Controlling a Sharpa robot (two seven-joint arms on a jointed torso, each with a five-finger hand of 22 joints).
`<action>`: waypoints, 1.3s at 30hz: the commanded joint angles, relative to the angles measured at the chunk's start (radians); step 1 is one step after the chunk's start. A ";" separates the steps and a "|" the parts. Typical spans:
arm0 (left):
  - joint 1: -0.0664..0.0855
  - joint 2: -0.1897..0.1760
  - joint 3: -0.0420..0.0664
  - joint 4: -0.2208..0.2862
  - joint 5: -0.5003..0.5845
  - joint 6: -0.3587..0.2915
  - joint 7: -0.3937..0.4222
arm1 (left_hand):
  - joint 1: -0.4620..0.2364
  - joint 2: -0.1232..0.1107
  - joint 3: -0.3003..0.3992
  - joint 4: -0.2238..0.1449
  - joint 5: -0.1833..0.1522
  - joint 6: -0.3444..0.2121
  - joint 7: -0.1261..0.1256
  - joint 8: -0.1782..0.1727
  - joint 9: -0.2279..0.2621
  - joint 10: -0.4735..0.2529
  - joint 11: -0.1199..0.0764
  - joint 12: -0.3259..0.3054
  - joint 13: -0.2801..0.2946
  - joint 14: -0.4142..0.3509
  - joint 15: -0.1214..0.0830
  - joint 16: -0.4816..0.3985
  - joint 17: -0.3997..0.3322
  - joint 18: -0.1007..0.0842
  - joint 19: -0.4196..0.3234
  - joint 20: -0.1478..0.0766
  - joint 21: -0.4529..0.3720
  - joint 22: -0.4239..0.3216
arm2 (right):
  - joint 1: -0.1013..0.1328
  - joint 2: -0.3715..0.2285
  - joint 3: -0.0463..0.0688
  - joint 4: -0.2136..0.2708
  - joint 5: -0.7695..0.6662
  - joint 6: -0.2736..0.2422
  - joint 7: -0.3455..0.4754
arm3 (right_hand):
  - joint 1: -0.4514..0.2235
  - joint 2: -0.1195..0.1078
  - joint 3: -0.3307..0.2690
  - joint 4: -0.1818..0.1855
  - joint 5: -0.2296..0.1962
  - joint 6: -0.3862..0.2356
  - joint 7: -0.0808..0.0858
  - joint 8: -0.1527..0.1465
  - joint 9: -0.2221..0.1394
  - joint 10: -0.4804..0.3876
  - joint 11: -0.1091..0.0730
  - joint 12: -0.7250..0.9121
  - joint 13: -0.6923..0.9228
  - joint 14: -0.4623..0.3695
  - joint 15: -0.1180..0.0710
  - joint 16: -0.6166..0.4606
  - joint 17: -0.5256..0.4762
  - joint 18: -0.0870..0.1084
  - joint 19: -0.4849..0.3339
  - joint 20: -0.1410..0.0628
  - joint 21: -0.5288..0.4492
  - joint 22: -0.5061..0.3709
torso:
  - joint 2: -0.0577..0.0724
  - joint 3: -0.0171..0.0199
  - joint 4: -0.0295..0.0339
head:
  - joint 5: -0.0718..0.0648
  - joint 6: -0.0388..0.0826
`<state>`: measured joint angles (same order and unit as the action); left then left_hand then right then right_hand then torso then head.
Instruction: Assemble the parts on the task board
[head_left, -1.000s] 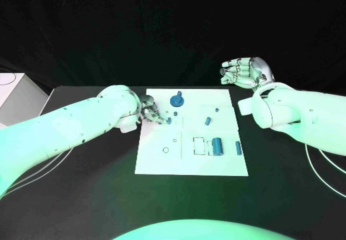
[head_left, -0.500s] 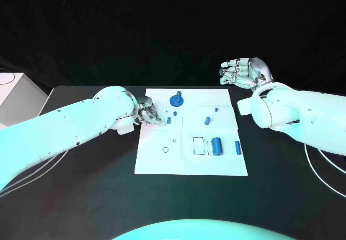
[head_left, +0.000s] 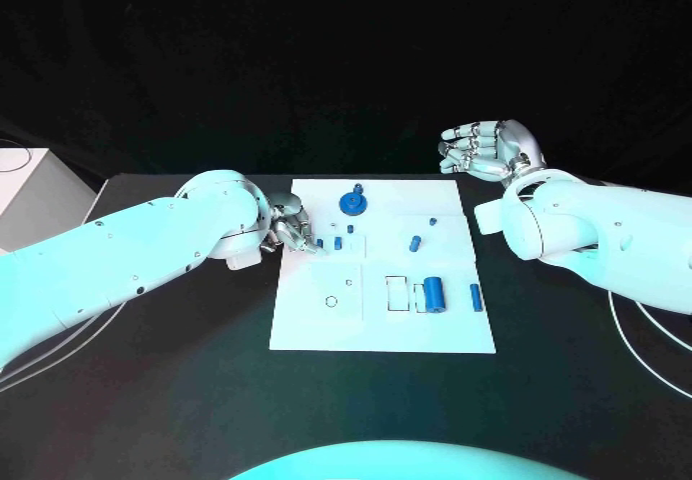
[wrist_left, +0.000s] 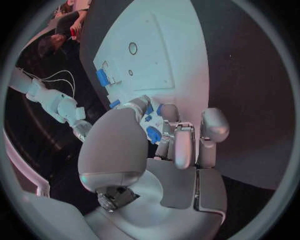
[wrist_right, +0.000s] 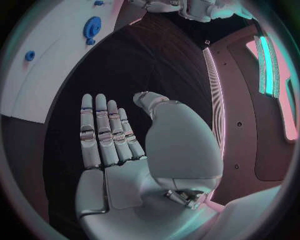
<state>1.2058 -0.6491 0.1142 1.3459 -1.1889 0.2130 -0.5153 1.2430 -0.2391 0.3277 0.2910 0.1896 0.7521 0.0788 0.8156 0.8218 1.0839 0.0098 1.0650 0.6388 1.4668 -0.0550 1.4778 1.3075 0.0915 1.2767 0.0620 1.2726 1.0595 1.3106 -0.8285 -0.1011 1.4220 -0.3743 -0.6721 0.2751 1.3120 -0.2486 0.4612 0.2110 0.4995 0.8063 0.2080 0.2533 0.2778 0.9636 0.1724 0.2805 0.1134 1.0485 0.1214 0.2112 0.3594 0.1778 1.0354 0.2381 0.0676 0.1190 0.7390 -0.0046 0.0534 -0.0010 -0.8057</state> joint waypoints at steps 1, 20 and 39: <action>-0.005 -0.009 0.011 0.023 0.006 0.015 0.000 | 0.014 0.001 -0.013 0.001 -0.012 -0.012 0.003 0.005 0.002 -0.023 0.003 -0.006 -0.017 0.031 0.008 -0.006 0.099 0.020 -0.010 0.001 -0.007 -0.007 | -0.001 -0.001 0.000 0.000 0.000 0.014 0.004 | -0.009 0.002 -0.003 -0.005 0.007 -0.003 0.039 -0.006 -0.001 -0.001 0.008 -0.005 -0.001 -0.001 0.006 -0.003 -0.001 0.006 -0.007 -0.002 -0.004 -0.001 | 0.000 -0.0005 0.0007 | 0.000 0.003; -0.059 -0.017 0.104 0.059 0.063 -0.339 0.253 | 0.264 0.011 0.120 -0.003 -0.007 -0.175 0.109 -0.142 -0.239 -0.289 0.103 -0.182 -0.228 -0.405 0.099 -0.413 -0.505 0.092 -0.295 0.077 -0.408 -0.451 | -0.003 -0.007 0.000 -0.014 0.007 0.002 0.027 | 0.007 0.009 0.008 -0.021 0.008 0.010 0.032 -0.003 0.000 0.008 0.002 -0.002 -0.013 0.008 0.002 -0.010 -0.006 0.008 -0.006 -0.004 -0.001 -0.013 | -0.002 -0.0041 0.0064 | -0.012 0.025; -0.044 0.163 0.013 -0.172 -0.238 -0.376 0.471 | 0.270 -0.034 0.168 -0.014 -0.012 -0.045 0.085 -0.275 -0.455 -0.302 0.097 -0.345 -0.409 -0.343 0.092 -0.313 -0.511 0.093 -0.254 0.070 -0.376 -0.433 | -0.003 0.010 0.000 -0.053 0.009 -0.001 0.050 | 0.009 0.009 0.014 -0.028 0.008 0.013 0.032 -0.004 -0.001 0.006 0.003 -0.004 -0.022 0.008 0.003 -0.017 -0.010 0.007 -0.006 -0.004 -0.001 -0.020 | 0.001 -0.0045 0.0039 | -0.014 0.045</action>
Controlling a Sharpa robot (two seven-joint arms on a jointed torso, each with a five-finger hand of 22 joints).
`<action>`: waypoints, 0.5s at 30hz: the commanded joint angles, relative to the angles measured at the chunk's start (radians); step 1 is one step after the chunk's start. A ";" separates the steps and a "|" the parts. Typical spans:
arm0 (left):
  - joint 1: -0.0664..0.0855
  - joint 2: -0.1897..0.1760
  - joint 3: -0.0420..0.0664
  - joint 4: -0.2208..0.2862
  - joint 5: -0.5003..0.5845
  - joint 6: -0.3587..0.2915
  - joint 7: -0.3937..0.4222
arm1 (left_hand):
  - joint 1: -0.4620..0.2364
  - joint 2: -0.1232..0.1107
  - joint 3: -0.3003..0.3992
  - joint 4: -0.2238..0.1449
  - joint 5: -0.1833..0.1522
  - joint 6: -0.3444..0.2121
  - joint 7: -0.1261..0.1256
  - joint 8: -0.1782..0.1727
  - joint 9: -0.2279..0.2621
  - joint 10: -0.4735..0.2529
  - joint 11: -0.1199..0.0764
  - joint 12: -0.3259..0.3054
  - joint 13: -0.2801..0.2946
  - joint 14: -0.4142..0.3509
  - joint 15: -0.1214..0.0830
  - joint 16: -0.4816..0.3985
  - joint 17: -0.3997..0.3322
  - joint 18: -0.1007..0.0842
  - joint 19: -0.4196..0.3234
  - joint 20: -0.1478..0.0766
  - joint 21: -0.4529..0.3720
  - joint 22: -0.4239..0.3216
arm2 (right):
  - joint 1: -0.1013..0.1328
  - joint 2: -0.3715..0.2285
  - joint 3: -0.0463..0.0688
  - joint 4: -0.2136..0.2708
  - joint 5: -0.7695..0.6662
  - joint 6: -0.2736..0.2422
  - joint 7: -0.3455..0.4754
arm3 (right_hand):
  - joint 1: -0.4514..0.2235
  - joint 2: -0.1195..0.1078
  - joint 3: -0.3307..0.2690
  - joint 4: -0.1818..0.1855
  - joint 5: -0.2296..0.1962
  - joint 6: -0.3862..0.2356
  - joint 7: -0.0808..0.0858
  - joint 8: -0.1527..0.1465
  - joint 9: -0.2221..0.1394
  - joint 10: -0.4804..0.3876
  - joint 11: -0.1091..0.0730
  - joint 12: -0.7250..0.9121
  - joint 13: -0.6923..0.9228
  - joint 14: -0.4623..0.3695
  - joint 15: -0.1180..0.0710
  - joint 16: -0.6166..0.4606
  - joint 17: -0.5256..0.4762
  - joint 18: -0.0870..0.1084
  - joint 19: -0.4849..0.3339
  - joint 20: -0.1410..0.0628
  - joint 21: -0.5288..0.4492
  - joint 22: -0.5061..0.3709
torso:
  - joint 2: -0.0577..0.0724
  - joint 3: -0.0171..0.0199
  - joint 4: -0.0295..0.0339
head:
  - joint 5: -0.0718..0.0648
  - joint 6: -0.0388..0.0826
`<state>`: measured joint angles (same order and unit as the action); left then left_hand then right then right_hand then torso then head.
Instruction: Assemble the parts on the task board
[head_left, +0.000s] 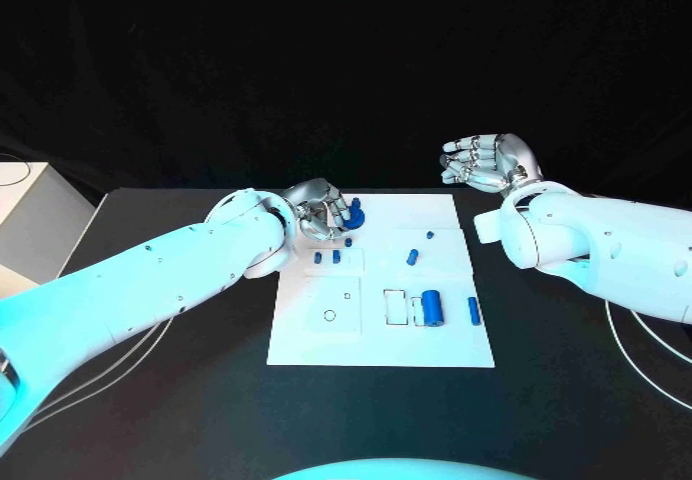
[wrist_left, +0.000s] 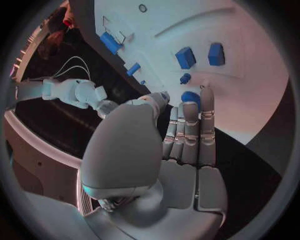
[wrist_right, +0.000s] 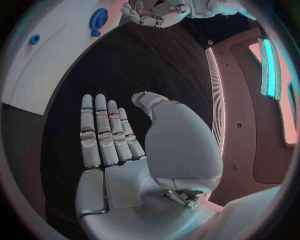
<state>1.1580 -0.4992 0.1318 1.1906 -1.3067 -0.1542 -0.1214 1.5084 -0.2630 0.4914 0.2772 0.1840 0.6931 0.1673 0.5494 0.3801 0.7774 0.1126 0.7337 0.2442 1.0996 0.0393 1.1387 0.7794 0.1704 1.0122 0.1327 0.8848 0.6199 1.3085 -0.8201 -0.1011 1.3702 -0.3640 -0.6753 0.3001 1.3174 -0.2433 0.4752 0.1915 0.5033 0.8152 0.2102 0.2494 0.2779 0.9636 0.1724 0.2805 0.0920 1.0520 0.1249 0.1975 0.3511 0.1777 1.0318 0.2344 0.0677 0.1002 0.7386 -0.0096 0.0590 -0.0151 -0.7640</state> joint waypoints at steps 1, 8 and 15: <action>0.005 0.022 -0.010 -0.028 -0.131 0.000 0.077 | 0.004 -0.011 0.004 -0.001 -0.007 0.017 -0.004 -0.013 -0.018 0.007 -0.006 -0.017 -0.019 0.029 -0.003 0.033 0.020 0.014 0.012 -0.002 0.016 0.010 | 0.000 0.003 0.000 -0.002 -0.001 0.002 0.025 | 0.005 0.004 0.001 -0.009 0.005 0.004 0.031 -0.001 -0.002 0.006 0.003 -0.005 -0.002 0.005 -0.001 -0.004 -0.002 0.007 -0.002 0.000 -0.001 -0.002 | 0.002 0.0006 -0.0018 | -0.001 0.004; 0.019 0.063 -0.027 -0.075 -0.184 0.059 0.060 | -0.017 -0.019 -0.022 0.006 -0.011 0.024 0.001 -0.033 -0.041 -0.008 0.002 -0.053 -0.049 0.051 0.004 0.069 0.027 0.013 0.013 0.006 0.033 0.022 | 0.000 0.008 0.000 -0.002 -0.002 0.004 0.026 | 0.005 0.004 0.002 -0.010 0.005 0.003 0.031 -0.001 -0.002 0.006 0.004 -0.005 -0.002 0.005 0.000 -0.005 -0.002 0.007 -0.002 0.000 -0.001 -0.002 | 0.001 0.0025 -0.0010 | -0.003 0.002; 0.026 0.082 -0.031 -0.087 -0.198 0.111 0.030 | -0.030 -0.014 -0.063 0.008 -0.017 0.036 0.010 -0.048 -0.059 -0.007 0.009 -0.080 -0.072 0.064 0.010 0.100 0.029 0.011 0.019 0.014 0.055 0.041 | 0.000 0.010 0.000 -0.001 -0.002 0.005 0.026 | 0.005 0.004 0.002 -0.010 0.005 0.003 0.031 -0.002 -0.002 0.006 0.004 -0.005 -0.003 0.005 0.000 -0.005 -0.002 0.007 -0.002 0.000 -0.001 -0.002 | 0.001 0.0017 -0.0012 | -0.002 -0.001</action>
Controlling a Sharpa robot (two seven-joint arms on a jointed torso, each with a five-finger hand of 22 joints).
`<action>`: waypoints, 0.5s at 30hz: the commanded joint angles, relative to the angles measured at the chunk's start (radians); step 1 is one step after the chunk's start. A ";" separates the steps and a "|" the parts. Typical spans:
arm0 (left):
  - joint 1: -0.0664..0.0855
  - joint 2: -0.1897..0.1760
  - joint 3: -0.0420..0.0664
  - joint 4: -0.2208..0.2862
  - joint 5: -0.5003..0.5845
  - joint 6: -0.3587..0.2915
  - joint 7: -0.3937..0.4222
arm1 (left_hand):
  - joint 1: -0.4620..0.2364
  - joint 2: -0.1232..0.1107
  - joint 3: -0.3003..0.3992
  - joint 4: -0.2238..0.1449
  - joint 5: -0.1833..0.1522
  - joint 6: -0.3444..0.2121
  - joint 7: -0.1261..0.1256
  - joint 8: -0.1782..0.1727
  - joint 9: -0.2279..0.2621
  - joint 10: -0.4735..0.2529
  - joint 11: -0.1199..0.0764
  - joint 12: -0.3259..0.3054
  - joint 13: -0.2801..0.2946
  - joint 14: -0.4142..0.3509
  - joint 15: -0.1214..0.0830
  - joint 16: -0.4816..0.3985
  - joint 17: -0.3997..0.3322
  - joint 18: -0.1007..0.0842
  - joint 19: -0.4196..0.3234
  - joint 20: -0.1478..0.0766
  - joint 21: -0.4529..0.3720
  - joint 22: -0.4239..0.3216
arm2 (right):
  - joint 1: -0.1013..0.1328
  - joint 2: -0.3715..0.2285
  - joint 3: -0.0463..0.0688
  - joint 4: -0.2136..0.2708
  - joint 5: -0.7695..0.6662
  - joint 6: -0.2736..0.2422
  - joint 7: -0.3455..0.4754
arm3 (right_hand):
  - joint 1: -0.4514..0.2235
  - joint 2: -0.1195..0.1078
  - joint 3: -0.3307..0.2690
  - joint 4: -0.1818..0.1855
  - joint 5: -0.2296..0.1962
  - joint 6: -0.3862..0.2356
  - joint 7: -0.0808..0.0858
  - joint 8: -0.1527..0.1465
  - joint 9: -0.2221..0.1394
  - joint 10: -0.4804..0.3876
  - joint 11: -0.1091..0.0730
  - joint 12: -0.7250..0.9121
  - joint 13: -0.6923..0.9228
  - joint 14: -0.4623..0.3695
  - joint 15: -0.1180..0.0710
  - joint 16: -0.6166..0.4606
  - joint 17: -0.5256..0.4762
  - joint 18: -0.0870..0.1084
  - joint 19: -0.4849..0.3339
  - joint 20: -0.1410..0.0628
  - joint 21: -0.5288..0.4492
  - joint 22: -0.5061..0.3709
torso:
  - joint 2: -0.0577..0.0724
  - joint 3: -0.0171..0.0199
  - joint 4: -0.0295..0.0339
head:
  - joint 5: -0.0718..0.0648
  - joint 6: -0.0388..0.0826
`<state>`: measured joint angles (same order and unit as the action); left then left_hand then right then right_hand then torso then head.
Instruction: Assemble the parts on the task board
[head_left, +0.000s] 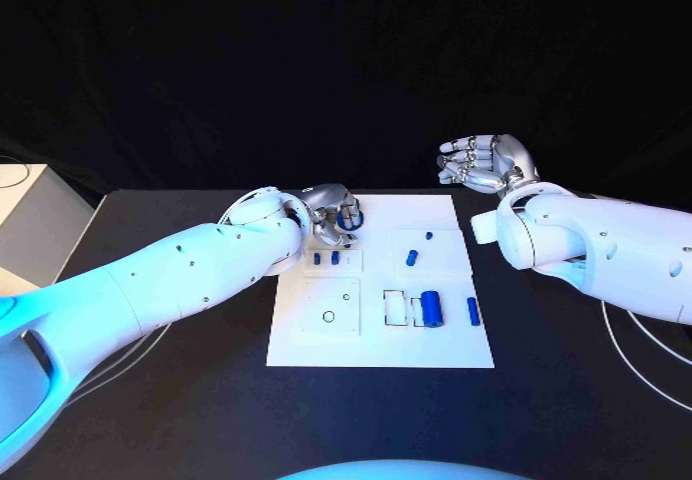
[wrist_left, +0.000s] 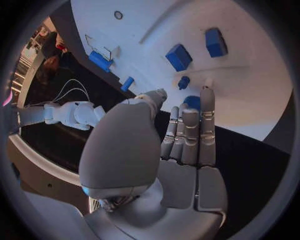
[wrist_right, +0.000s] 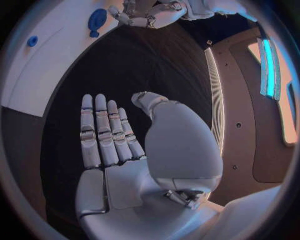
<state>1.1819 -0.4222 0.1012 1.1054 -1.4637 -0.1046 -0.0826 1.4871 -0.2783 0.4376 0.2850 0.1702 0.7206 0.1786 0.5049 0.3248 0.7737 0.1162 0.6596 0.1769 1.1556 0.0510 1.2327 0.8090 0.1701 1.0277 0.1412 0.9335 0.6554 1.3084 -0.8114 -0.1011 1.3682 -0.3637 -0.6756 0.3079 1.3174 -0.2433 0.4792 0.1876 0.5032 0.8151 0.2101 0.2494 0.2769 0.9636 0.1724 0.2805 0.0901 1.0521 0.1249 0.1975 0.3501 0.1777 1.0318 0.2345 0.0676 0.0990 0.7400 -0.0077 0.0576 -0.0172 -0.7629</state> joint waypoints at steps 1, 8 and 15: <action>0.002 0.006 -0.001 -0.002 -0.043 0.066 -0.013 | -0.009 0.003 -0.016 0.001 -0.004 0.012 -0.001 -0.006 -0.006 -0.002 0.006 -0.010 -0.008 0.010 -0.001 0.011 0.000 0.011 0.006 0.006 0.011 0.012 | 0.000 0.001 0.000 0.001 -0.002 0.005 0.018 | 0.005 0.004 -0.002 -0.006 0.005 0.003 0.031 -0.002 -0.001 0.006 0.004 -0.005 -0.001 0.005 0.000 -0.005 -0.001 0.007 -0.002 0.000 -0.001 -0.001 | 0.000 -0.0002 0.0000 | -0.001 -0.003; 0.003 0.007 -0.001 -0.001 -0.055 0.102 -0.042 | -0.005 0.018 -0.056 0.002 -0.005 0.043 -0.002 -0.025 -0.025 0.030 0.004 -0.025 -0.024 0.045 -0.002 0.059 0.034 0.000 0.044 0.010 0.073 0.085 | 0.000 0.001 0.000 0.001 -0.002 0.006 0.017 | 0.005 0.004 -0.002 -0.006 0.005 0.003 0.031 -0.002 -0.001 0.006 0.004 -0.005 -0.001 0.005 0.000 -0.005 -0.001 0.007 -0.002 0.000 -0.001 -0.001 | -0.001 -0.0007 0.0008 | -0.003 -0.006; 0.003 0.012 -0.002 -0.004 -0.063 0.117 -0.058 | 0.008 0.025 -0.057 0.000 0.000 0.065 -0.006 -0.036 -0.036 0.053 0.001 -0.033 -0.031 0.060 -0.005 0.081 0.046 -0.004 0.059 0.008 0.101 0.115 | 0.000 0.002 0.000 0.003 -0.003 0.007 0.017 | 0.005 0.004 -0.002 -0.006 0.005 0.003 0.031 -0.002 -0.001 0.006 0.004 -0.005 -0.001 0.005 0.000 -0.005 -0.001 0.007 -0.002 0.000 -0.001 -0.001 | 0.000 -0.0012 0.0001 | -0.004 -0.006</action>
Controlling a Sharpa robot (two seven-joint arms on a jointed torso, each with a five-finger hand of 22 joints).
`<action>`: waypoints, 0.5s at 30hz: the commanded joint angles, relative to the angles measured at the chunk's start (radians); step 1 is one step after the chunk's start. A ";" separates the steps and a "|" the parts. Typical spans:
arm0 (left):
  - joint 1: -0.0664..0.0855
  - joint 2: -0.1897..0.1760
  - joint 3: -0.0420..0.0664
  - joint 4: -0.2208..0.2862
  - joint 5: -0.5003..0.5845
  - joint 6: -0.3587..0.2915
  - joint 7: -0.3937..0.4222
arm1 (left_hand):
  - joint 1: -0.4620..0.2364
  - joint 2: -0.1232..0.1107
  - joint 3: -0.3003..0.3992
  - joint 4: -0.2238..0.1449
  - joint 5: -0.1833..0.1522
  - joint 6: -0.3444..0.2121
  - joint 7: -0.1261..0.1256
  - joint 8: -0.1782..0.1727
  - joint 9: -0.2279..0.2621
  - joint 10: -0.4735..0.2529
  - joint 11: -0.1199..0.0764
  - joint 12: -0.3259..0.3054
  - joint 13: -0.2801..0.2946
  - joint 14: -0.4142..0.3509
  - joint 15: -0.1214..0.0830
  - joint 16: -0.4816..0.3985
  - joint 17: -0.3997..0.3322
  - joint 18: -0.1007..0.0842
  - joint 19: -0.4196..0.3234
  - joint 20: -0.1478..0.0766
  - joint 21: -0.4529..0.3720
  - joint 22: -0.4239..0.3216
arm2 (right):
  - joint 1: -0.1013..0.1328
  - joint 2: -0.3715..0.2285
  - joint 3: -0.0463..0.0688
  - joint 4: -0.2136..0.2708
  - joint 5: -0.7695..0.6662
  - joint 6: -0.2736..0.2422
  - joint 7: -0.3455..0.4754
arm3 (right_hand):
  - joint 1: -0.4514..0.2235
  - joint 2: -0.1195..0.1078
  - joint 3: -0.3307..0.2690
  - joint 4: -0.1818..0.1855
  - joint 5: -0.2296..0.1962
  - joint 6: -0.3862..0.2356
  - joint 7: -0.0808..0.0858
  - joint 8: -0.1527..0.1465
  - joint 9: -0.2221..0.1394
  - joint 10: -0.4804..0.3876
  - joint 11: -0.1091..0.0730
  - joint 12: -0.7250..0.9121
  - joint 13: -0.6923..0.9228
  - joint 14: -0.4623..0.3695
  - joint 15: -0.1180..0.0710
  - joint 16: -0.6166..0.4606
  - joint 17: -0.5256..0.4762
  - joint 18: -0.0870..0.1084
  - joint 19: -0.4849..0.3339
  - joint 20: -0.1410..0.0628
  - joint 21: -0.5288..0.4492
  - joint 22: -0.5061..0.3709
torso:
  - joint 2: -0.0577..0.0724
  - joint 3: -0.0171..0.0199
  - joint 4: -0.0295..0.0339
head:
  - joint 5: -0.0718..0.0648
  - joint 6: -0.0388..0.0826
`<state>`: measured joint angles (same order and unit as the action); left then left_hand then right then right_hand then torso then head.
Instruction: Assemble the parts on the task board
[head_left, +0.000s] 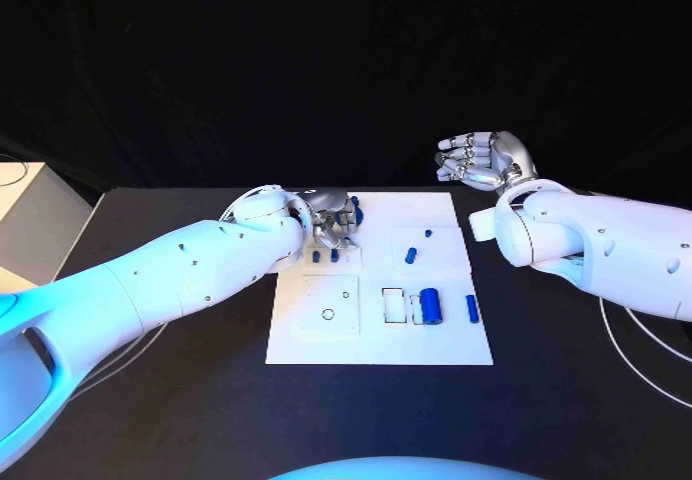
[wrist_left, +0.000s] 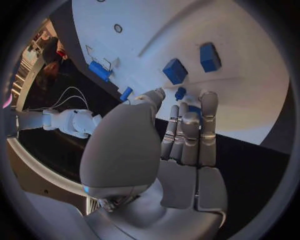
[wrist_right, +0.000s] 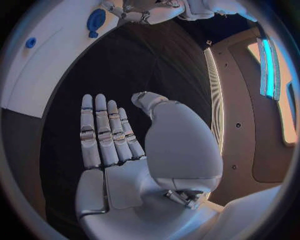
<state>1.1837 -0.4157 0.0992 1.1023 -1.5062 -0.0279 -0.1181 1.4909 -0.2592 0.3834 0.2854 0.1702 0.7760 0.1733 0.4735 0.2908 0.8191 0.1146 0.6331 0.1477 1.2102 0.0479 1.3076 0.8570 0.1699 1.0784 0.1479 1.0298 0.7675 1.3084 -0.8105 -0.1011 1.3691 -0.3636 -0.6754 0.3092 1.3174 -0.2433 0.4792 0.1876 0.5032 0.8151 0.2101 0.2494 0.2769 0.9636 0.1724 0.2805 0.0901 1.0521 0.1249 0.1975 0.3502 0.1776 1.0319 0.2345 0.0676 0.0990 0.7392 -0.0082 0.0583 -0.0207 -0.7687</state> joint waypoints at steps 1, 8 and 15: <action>0.001 0.007 -0.001 -0.002 -0.021 0.039 -0.025 | 0.007 0.007 -0.001 0.000 0.001 0.012 -0.001 -0.006 -0.003 0.010 0.002 -0.009 -0.003 0.005 -0.002 0.007 -0.003 -0.004 0.007 0.001 0.005 0.003 | 0.000 0.001 0.000 0.003 -0.004 0.007 0.016 | 0.005 0.004 -0.002 -0.006 0.005 0.003 0.031 -0.002 -0.001 0.006 0.004 -0.005 -0.001 0.005 0.000 -0.005 -0.001 0.007 -0.002 0.000 -0.001 -0.001 | 0.001 -0.0009 -0.0009 | 0.000 0.000; 0.000 0.017 -0.005 -0.015 -0.026 0.013 -0.042 | 0.027 0.014 0.020 -0.002 0.007 0.019 -0.001 -0.022 -0.013 0.021 0.002 -0.022 -0.010 0.000 -0.003 0.013 -0.015 -0.003 0.001 0.000 0.011 0.006 | 0.000 0.002 0.000 0.005 -0.005 0.008 0.015 | 0.004 0.004 -0.001 -0.007 0.006 0.003 0.033 -0.003 -0.002 0.006 0.005 -0.005 -0.003 0.005 0.000 -0.007 -0.002 0.007 -0.003 0.000 -0.001 -0.003 | 0.002 -0.0002 -0.0016 | -0.002 -0.002; 0.000 0.018 -0.005 -0.021 -0.025 0.011 -0.058 | 0.051 0.023 0.062 -0.006 0.004 0.041 -0.001 -0.031 -0.020 0.037 0.001 -0.036 -0.019 -0.006 -0.003 0.019 -0.030 -0.003 -0.006 -0.002 0.019 0.010 | 0.000 0.002 0.000 0.007 -0.005 0.008 0.015 | 0.004 0.004 -0.001 -0.007 0.006 0.003 0.033 -0.003 -0.002 0.006 0.005 -0.005 -0.003 0.005 0.000 -0.007 -0.002 0.007 -0.003 0.000 -0.001 -0.003 | 0.001 0.0001 -0.0001 | -0.005 -0.005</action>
<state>1.1828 -0.4006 0.0938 1.0822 -1.5231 -0.0174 -0.1575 1.5352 -0.2362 0.4431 0.2786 0.1702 0.8116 0.1696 0.4465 0.2711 0.8495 0.1163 0.6003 0.1295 1.2100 0.0480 1.3241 0.8281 0.1699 1.0794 0.1467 1.0453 0.7769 1.3085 -0.8092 -0.1010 1.3738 -0.3637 -0.6752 0.3096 1.3174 -0.2433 0.4791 0.1876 0.5032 0.8150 0.2101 0.2494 0.2769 0.9665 0.1753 0.2805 0.0878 1.0521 0.1249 0.1975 0.3487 0.1777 1.0319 0.2345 0.0676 0.0969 0.7405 -0.0083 0.0569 -0.0243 -0.7723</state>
